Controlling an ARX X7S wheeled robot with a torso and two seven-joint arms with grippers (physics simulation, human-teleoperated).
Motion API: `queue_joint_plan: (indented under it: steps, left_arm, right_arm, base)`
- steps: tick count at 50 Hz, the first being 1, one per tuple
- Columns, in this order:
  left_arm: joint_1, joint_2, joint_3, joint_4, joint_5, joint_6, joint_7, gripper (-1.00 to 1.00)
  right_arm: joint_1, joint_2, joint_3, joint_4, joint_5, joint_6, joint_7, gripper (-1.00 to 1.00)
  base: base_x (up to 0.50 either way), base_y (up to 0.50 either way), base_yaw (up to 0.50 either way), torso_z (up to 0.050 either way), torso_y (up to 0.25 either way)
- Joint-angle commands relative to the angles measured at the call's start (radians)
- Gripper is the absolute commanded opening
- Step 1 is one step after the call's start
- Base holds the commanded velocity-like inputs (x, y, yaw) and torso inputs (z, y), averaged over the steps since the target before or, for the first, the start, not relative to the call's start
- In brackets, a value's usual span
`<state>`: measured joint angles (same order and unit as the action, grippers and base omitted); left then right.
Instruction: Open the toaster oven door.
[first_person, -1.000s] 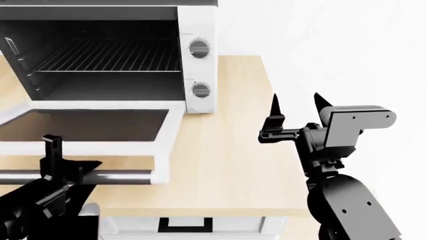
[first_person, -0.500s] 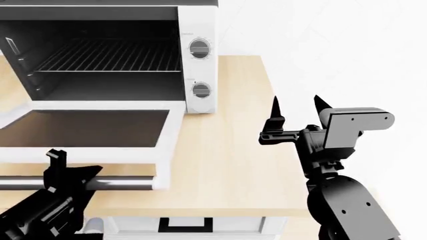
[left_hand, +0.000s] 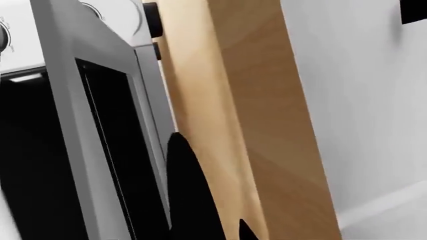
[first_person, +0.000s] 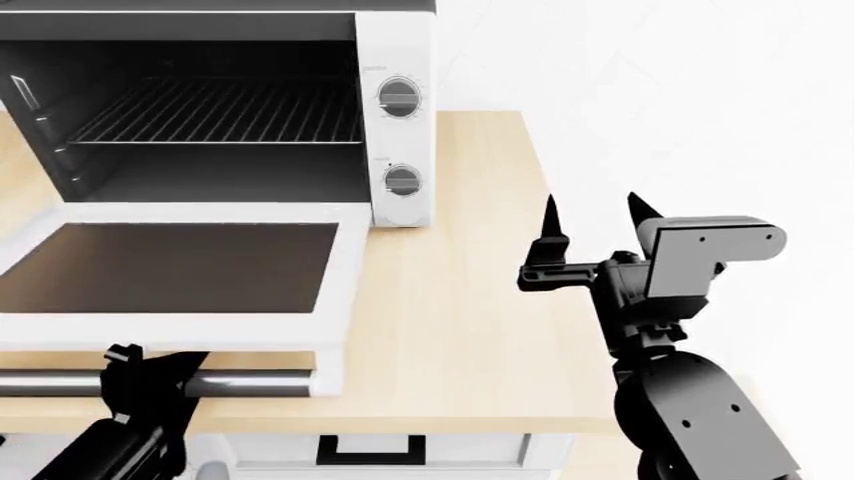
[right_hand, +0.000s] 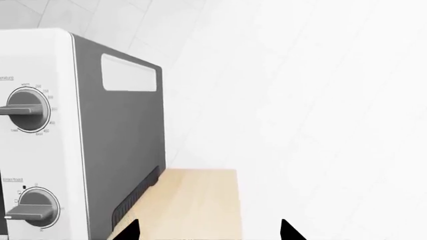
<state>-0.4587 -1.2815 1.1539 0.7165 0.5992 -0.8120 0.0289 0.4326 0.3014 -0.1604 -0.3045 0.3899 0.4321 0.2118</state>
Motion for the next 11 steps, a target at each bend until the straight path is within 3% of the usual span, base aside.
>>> queue_joint_plan:
  steps: [1, 11]
  left_arm:
    - [0.056, 0.129, 0.223, -0.363, -0.495, 0.402, -0.032, -1.00]
    - [0.060, 0.152, 0.221, -0.432, -0.512, 0.458, -0.042, -1.00]
  right_arm:
    - [-0.001, 0.000, -0.008, -0.006, -0.003, 0.003, 0.005, 1.00]
    - [-0.002, 0.004, -0.011, -0.002, -0.004, 0.001, 0.009, 1.00]
  base:
    - [0.02, -0.01, -0.02, 0.000, 0.000]
    - [0.02, -0.01, -0.03, 0.000, 0.000]
